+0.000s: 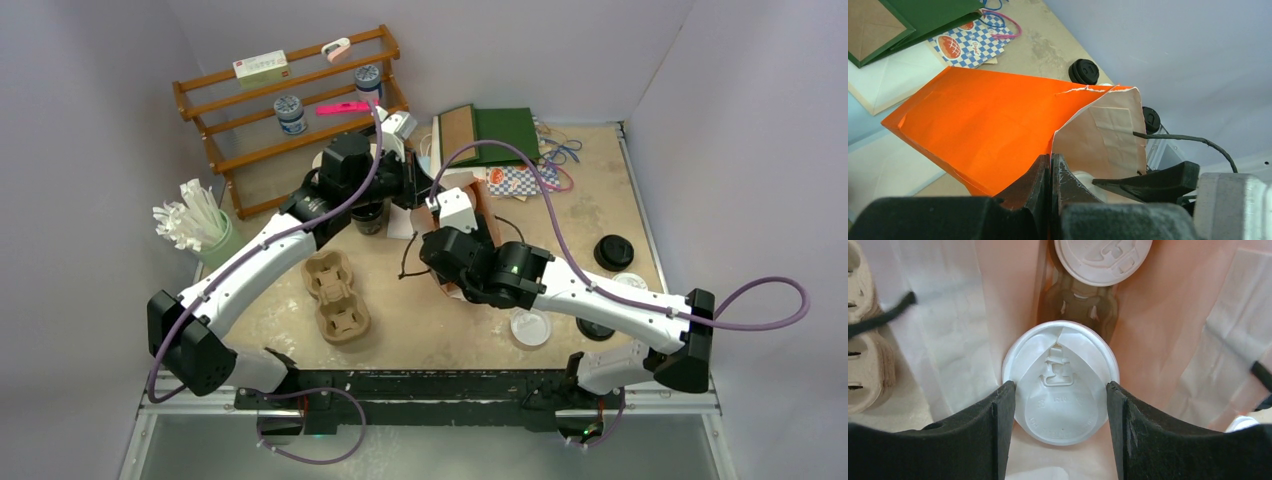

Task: Pack the takeout coffee
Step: Place the coffee cup on the cup tray.

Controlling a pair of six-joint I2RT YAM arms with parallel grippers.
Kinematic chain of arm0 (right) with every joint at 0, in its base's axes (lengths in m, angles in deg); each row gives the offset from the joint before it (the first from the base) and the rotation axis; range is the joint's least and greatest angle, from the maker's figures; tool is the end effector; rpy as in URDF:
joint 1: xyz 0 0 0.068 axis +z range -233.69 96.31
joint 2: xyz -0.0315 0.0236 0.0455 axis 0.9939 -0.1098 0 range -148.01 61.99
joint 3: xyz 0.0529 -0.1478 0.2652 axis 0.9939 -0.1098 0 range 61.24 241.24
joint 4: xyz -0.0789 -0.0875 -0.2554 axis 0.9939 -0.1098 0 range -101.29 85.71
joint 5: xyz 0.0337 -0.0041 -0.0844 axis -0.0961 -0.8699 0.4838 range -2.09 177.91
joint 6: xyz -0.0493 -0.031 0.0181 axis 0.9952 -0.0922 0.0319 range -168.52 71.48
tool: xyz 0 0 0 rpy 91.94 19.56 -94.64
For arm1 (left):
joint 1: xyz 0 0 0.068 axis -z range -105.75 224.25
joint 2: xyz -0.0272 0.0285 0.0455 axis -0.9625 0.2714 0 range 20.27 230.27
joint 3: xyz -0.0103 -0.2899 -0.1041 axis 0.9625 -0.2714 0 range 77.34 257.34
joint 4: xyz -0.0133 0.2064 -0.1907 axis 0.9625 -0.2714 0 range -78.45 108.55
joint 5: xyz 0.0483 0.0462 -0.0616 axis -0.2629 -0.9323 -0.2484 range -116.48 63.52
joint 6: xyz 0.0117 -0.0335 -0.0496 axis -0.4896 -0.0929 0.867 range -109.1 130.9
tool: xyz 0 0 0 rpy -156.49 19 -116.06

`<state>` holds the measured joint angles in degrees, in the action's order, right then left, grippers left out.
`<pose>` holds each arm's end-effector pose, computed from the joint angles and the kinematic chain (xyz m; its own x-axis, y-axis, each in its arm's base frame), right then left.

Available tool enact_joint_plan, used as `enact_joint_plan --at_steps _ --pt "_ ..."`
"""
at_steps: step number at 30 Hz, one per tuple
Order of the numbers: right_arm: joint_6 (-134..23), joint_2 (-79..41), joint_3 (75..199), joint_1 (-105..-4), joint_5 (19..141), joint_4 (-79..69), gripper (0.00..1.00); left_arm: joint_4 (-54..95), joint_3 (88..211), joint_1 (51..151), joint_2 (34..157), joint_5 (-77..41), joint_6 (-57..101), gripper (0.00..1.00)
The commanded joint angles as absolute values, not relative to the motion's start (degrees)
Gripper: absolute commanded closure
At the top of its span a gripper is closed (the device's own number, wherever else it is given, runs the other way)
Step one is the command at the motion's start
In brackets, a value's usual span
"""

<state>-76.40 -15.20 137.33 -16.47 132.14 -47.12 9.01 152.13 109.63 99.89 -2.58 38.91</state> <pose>0.1445 0.2619 0.3873 -0.4554 -0.2191 -0.8629 -0.2865 0.9537 -0.0909 0.2732 -0.2166 0.4177 -0.5775 -0.1164 -0.8080 0.6548 0.5250 -0.5437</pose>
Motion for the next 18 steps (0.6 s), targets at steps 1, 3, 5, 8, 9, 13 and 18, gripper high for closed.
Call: enact_joint_plan --at_steps 1,3,5,8,9,13,18 --pt "-80.4 -14.4 134.2 -17.6 133.2 -46.7 0.65 8.2 152.3 109.7 99.2 -3.0 40.4 1.00" --pt "-77.9 -13.0 131.7 -19.4 131.0 -42.8 0.65 8.8 151.5 109.6 98.5 -2.5 40.3 1.00" --pt "-75.4 -11.4 129.4 -21.7 128.7 -38.6 0.66 9.3 150.7 109.6 98.1 -1.9 40.2 1.00" --pt "-72.6 -10.8 127.3 -24.7 127.5 -35.2 0.67 9.5 150.7 109.6 98.1 -1.2 40.2 1.00" --pt "-71.8 -10.8 126.9 -25.3 127.2 -34.2 0.67 9.8 150.6 109.6 98.1 -1.0 40.2 1.00" --pt "-69.2 -10.8 125.0 -26.4 126.2 -30.0 0.68 10.6 150.5 109.6 98.3 0.2 40.0 1.00" --pt "-67.6 -12.0 124.3 -26.9 125.5 -27.3 0.68 11.6 150.1 109.6 98.8 1.9 39.5 1.00"
